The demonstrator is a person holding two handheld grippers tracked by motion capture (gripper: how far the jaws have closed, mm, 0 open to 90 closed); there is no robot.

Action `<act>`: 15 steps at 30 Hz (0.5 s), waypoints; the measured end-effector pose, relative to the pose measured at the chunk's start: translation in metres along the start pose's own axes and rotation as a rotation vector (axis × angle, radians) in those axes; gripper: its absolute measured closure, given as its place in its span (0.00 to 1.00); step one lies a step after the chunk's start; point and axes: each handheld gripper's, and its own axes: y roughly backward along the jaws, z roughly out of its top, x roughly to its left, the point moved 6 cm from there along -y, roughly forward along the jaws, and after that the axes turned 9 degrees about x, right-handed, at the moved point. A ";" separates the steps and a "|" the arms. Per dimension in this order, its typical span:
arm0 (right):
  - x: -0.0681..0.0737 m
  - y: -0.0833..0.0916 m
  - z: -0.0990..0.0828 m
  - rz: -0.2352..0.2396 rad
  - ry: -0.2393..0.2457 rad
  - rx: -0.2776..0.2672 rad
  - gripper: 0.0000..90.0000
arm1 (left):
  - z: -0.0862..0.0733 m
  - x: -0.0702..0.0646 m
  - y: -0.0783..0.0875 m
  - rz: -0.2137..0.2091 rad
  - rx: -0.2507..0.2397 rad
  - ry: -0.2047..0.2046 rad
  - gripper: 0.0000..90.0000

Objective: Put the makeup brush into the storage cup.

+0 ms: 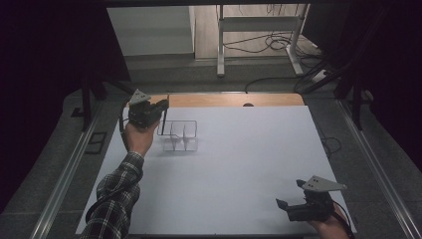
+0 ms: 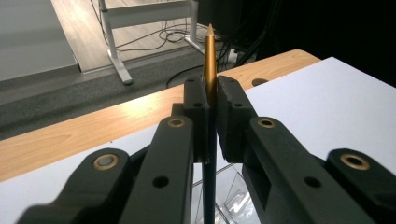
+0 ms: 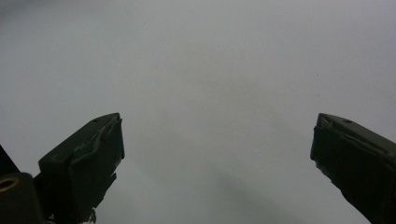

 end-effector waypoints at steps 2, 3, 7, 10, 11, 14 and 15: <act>0.000 0.000 0.000 0.000 0.000 0.000 0.04 | -0.001 0.000 -0.001 0.003 0.001 0.000 0.93; 0.000 0.000 0.000 0.000 0.001 0.001 0.04 | -0.001 0.001 -0.001 0.003 0.001 0.001 0.93; 0.000 0.000 0.000 0.002 0.002 0.003 0.04 | -0.004 0.001 -0.003 0.005 0.005 0.003 0.93; 0.000 0.000 0.000 0.002 0.004 0.003 0.04 | -0.006 0.001 -0.004 0.006 0.009 0.003 0.93; 0.000 0.000 0.000 0.002 0.004 0.003 0.04 | -0.007 0.001 -0.005 0.007 0.010 0.004 0.93; 0.000 0.000 0.000 0.003 0.005 0.002 0.04 | -0.010 0.002 -0.007 0.009 0.012 0.009 0.93; 0.000 -0.001 0.000 0.003 0.005 0.002 0.04 | -0.011 0.002 -0.008 0.008 0.014 0.010 0.93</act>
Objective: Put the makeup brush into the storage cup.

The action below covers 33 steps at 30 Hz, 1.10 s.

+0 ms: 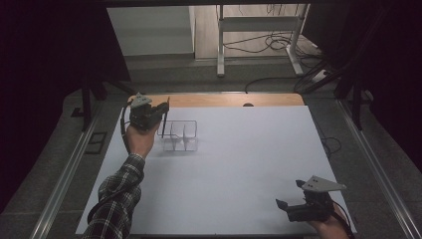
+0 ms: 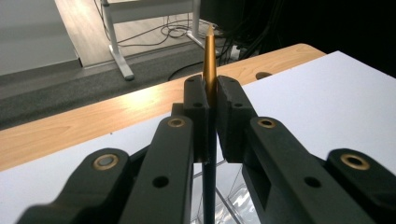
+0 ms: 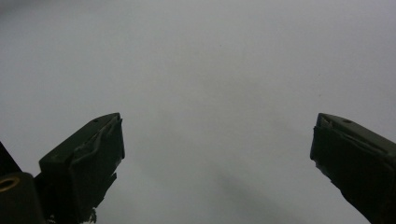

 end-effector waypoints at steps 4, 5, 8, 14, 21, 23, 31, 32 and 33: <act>0.000 0.000 0.000 0.001 0.001 0.001 0.04 | -0.003 0.001 -0.002 0.002 0.006 0.002 0.93; 0.000 0.000 0.000 0.001 0.001 0.002 0.04 | -0.004 0.001 -0.002 0.002 0.007 0.003 0.93; 0.000 0.000 0.000 0.002 0.003 0.002 0.04 | -0.006 0.001 -0.003 0.003 0.009 0.004 0.93; 0.001 -0.001 0.000 0.003 0.003 0.003 0.04 | -0.011 0.002 -0.006 0.003 0.017 0.009 0.93; 0.001 -0.001 -0.001 0.006 0.005 0.008 0.04 | -0.016 0.002 -0.010 0.003 0.028 0.012 0.93; 0.001 -0.001 -0.001 0.006 0.005 0.010 0.04 | -0.018 0.002 -0.012 0.003 0.033 0.014 0.93; 0.002 -0.002 -0.001 0.008 0.007 0.015 0.04 | -0.024 0.002 -0.016 0.004 0.048 0.014 0.93; 0.002 -0.002 -0.001 0.009 0.009 0.015 0.04 | -0.025 0.002 -0.016 0.005 0.047 0.016 0.93; 0.002 -0.002 -0.001 0.009 0.009 0.015 0.04 | -0.025 0.002 -0.016 0.004 0.048 0.019 0.93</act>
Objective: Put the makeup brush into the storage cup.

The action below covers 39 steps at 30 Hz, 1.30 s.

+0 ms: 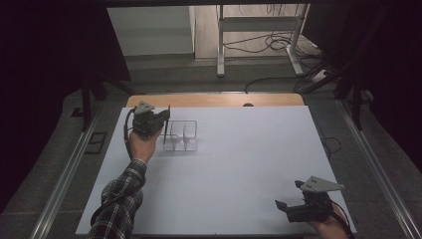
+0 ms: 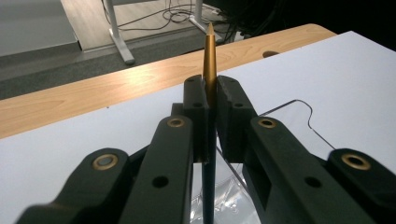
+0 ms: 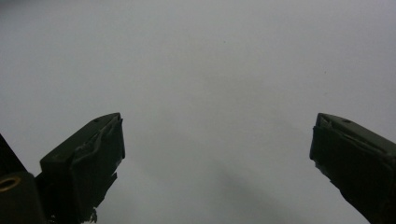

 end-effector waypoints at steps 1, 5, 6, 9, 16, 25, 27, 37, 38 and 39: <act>0.000 0.000 0.000 0.000 0.000 0.001 0.04 | -0.001 0.000 0.000 0.000 0.001 0.000 0.93; 0.000 -0.001 0.000 0.001 0.002 0.001 0.04 | -0.004 0.001 -0.002 0.001 0.008 0.007 0.93; 0.000 -0.001 0.000 0.001 0.002 0.002 0.04 | -0.005 0.001 -0.002 0.001 0.010 0.007 0.93; 0.001 -0.001 0.000 0.002 0.003 0.003 0.04 | -0.008 0.002 -0.003 0.001 0.015 0.009 0.93; 0.001 -0.001 0.000 0.005 0.004 0.006 0.04 | -0.009 0.002 -0.004 0.002 0.015 0.013 0.90; 0.001 -0.002 -0.001 0.006 0.006 0.008 0.04 | -0.008 0.002 -0.001 -0.002 0.003 0.021 0.76; 0.001 -0.001 -0.001 0.006 0.007 0.010 0.04 | -0.007 0.002 0.000 -0.005 0.002 0.023 0.73; 0.001 -0.002 -0.001 0.005 0.008 0.012 0.04 | -0.005 0.004 0.008 -0.011 -0.010 0.027 0.63; 0.001 -0.002 -0.001 0.004 0.008 0.012 0.04 | -0.005 0.004 0.009 -0.013 -0.011 0.028 0.62; 0.001 -0.002 -0.001 0.004 0.008 0.012 0.04 | -0.005 0.003 0.010 -0.016 -0.016 0.030 0.61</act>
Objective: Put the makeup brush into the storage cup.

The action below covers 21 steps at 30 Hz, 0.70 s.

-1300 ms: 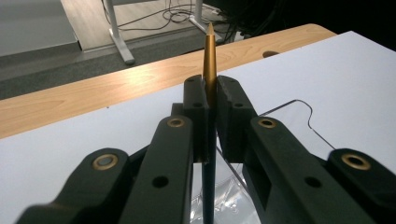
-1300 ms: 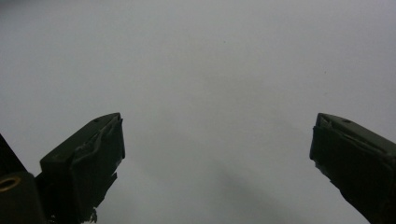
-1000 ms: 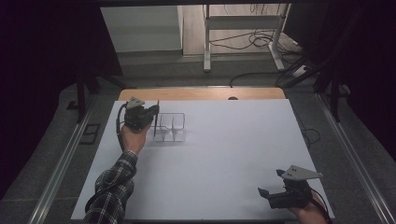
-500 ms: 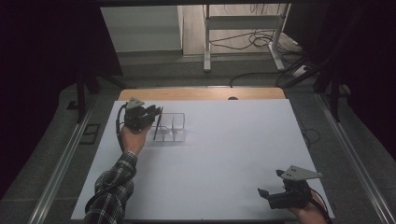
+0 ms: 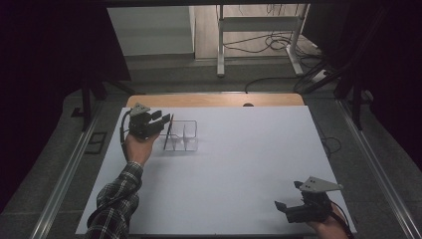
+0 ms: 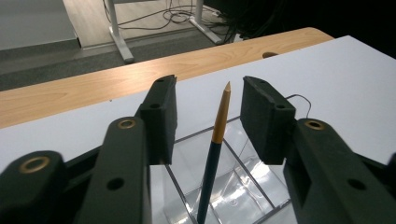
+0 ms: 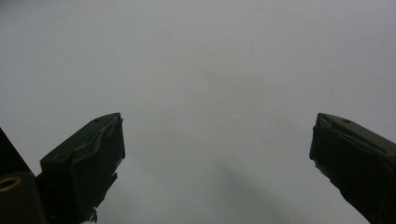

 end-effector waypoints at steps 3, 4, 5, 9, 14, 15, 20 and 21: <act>0.000 0.000 0.000 -0.001 0.000 0.000 0.04 | 0.001 -0.003 0.003 -0.010 -0.004 -0.002 0.58; 0.000 0.000 0.000 -0.002 0.001 0.000 0.04 | 0.001 -0.003 0.004 -0.013 -0.005 -0.004 0.57; 0.000 0.000 0.000 -0.002 0.002 0.001 0.04 | 0.001 -0.004 0.004 -0.016 -0.004 -0.005 0.56; 0.000 0.000 0.000 -0.003 0.001 0.001 0.04 | 0.002 -0.006 0.008 -0.025 -0.008 -0.009 0.51; 0.000 0.000 0.000 -0.004 0.002 0.002 0.04 | 0.002 -0.004 0.011 -0.027 -0.010 -0.011 0.46; 0.000 0.000 0.000 -0.004 0.002 0.002 0.04 | 0.001 -0.003 0.012 -0.029 -0.008 -0.011 0.45; 0.000 0.000 0.000 -0.003 0.001 0.004 0.04 | -0.002 -0.002 0.016 -0.065 0.000 -0.013 0.37; 0.000 0.000 0.000 -0.003 0.001 0.004 0.04 | -0.003 -0.002 0.017 -0.068 -0.001 -0.014 0.35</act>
